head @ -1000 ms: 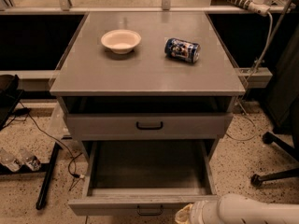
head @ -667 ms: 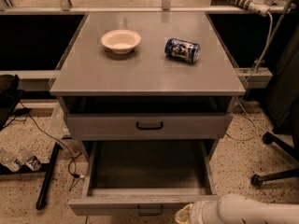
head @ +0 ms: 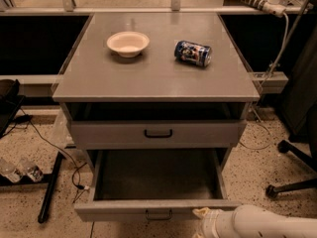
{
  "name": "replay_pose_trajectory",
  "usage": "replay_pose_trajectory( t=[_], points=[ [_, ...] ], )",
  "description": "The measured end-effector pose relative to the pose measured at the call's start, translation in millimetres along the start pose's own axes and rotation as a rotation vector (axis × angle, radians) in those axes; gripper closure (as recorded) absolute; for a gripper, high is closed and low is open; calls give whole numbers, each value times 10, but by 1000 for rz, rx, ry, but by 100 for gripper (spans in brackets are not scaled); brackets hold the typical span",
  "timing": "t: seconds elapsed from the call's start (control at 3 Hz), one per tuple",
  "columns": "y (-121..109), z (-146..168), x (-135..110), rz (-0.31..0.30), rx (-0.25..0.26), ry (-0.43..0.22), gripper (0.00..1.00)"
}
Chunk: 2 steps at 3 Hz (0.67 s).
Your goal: Close middle drawer
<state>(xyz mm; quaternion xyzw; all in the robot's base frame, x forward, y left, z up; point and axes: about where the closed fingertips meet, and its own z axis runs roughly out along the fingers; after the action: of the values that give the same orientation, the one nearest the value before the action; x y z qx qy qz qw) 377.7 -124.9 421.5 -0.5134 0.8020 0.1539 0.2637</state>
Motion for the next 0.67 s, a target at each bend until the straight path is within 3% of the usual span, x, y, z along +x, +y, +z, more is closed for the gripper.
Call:
replay_pose_trajectory(
  t=[0.33, 0.67],
  points=[
    [-213, 4, -69, -26, 25, -24, 14],
    [-771, 46, -273, -50, 73, -63, 37]
  ],
)
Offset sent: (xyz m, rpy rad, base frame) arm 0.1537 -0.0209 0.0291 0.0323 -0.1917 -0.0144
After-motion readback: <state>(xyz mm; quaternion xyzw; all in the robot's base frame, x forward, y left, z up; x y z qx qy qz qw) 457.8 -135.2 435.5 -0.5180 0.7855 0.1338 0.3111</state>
